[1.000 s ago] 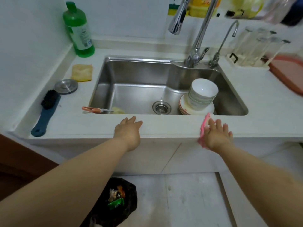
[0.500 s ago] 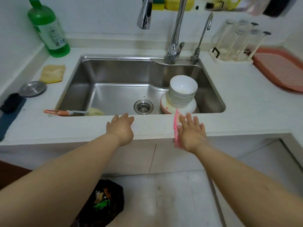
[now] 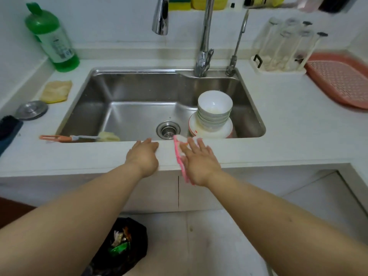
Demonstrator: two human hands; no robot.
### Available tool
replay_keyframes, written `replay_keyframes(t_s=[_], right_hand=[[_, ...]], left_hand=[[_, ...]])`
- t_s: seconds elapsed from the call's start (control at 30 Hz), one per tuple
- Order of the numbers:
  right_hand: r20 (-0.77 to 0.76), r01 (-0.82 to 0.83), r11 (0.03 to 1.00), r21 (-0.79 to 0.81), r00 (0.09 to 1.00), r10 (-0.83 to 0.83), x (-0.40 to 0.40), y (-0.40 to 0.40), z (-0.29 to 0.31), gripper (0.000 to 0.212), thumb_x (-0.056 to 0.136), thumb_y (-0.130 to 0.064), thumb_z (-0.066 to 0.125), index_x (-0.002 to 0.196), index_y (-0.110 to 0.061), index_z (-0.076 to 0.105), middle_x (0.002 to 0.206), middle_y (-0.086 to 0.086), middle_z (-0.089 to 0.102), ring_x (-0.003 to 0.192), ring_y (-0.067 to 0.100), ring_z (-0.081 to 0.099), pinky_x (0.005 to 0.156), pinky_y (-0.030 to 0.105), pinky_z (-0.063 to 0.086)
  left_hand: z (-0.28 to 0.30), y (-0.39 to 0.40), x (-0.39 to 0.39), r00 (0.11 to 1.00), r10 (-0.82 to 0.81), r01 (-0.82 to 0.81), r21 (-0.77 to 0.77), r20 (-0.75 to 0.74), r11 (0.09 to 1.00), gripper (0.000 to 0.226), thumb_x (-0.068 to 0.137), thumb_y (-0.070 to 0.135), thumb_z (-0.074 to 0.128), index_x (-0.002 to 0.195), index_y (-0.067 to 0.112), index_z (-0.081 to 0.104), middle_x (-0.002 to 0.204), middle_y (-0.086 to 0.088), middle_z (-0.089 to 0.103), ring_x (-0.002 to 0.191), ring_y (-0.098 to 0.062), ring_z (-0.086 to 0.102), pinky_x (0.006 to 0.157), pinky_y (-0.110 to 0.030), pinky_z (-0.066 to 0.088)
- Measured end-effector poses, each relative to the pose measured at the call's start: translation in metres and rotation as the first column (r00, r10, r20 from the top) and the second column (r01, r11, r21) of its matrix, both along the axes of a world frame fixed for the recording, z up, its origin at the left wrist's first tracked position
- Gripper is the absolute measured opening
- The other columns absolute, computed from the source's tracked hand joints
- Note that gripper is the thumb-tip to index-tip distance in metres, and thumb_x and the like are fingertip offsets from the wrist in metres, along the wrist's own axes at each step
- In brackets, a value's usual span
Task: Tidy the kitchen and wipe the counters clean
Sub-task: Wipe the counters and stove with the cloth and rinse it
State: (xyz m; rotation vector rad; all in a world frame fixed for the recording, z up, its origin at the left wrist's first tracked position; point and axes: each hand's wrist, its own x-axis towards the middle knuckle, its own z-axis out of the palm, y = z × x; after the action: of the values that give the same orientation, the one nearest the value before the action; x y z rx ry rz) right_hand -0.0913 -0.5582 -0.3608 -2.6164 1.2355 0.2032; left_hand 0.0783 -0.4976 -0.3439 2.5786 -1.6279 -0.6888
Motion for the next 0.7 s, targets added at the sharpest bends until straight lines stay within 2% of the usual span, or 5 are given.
replay_keyframes(t_s=[0.13,0.27,0.4,0.53,0.7], right_hand=[[-0.208,0.332,0.93,-0.157,0.909,-0.36,-0.098,-0.054,0.005,0.127,0.06,-0.051,0.076,0.15,-0.014,-0.005,0.154,0.014,0.01,0.141,0.041,0.01,0.113,0.049,0.026],[-0.144,0.593,0.797,-0.115,0.784,-0.604,-0.102,-0.055,0.013,0.127,0.058,-0.043,0.083,0.148,-0.008,0.0,0.152,0.017,0.009,0.139,0.042,0.01,0.113,0.044,0.02],[-0.019,0.164,0.986,-0.012,0.986,-0.164,-0.002,-0.01,0.002,0.1,0.081,-0.025,0.066,0.151,-0.015,-0.004,0.158,0.015,-0.007,0.144,0.041,-0.009,0.117,0.048,0.006],[0.11,-0.084,0.992,0.096,0.991,0.073,0.028,0.014,0.0,0.055,0.101,-0.034,0.023,0.152,-0.024,0.005,0.161,0.001,-0.009,0.147,0.027,-0.015,0.118,0.042,-0.003],[-0.059,0.117,0.991,-0.068,0.991,-0.121,-0.082,-0.033,0.003,0.068,0.096,-0.031,0.037,0.152,-0.022,-0.001,0.16,0.008,-0.003,0.147,0.035,-0.002,0.118,0.049,0.009]], left_hand=[[0.005,-0.003,-0.002,0.996,0.071,-0.074,-0.055,-0.053,0.996,0.061,0.084,0.004,0.051,0.142,0.02,0.042,0.157,0.0,0.023,0.143,-0.025,0.025,0.118,-0.033,0.021],[0.006,-0.003,0.003,0.985,0.121,-0.131,-0.074,-0.127,0.989,0.064,0.082,0.001,0.051,0.142,0.023,0.042,0.155,0.003,0.028,0.141,-0.02,0.03,0.116,-0.028,0.022],[0.003,-0.002,0.003,0.986,0.123,-0.131,-0.07,-0.108,0.989,0.063,0.081,0.004,0.053,0.141,0.021,0.043,0.148,-0.007,0.039,0.136,-0.025,0.037,0.112,-0.026,0.026],[0.009,-0.003,-0.007,0.997,0.058,-0.061,-0.064,-0.048,0.996,0.055,0.084,0.005,0.051,0.137,0.016,0.046,0.145,-0.009,0.043,0.133,-0.028,0.041,0.11,-0.029,0.031],[0.004,-0.026,-0.049,0.994,-0.104,0.102,-0.045,-0.043,0.994,0.068,0.083,0.004,0.048,0.147,0.022,0.033,0.158,-0.005,0.018,0.145,-0.028,0.018,0.119,-0.036,0.018]])
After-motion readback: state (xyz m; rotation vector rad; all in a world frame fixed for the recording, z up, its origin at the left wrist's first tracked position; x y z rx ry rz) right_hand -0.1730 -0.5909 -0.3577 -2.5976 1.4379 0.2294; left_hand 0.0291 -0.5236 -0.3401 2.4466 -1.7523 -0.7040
